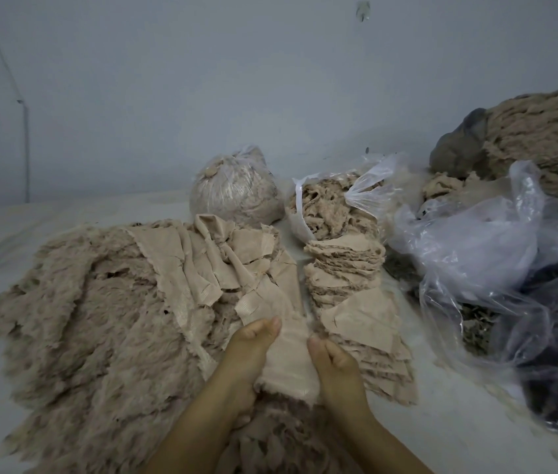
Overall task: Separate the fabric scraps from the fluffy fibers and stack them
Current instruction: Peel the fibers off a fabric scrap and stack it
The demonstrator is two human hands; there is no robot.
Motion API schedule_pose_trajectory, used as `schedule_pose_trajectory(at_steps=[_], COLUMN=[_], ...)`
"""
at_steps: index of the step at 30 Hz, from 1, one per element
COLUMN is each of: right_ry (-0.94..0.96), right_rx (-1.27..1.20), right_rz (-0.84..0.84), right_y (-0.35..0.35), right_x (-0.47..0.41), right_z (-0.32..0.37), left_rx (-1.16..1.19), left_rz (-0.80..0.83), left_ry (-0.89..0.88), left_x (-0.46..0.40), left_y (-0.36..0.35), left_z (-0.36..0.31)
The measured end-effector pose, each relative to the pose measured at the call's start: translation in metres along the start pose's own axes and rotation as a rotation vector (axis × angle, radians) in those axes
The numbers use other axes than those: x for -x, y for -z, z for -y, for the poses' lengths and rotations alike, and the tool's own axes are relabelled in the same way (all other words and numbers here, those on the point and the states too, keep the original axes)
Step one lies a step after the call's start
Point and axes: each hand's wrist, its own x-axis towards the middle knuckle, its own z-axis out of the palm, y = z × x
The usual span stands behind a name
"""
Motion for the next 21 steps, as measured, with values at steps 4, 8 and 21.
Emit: schedule_pose_trajectory(at_steps=[4,8,21], right_ry=[0.031,-0.057,-0.247], right_rx=[0.09,0.218,0.094], right_rz=[-0.134,-0.055,0.442], right_y=[0.011,0.024,0.029], right_x=[-0.01,-0.005,0.009], right_z=[-0.005,-0.013,-0.002], left_rx=[0.107,0.187,0.276], left_rz=[-0.072,-0.07,-0.077], left_ry=[0.04,0.054,-0.06], left_x=[-0.004,-0.008,-0.015], left_y=[0.007,0.021,0.015], left_z=[-0.005,-0.017,-0.035])
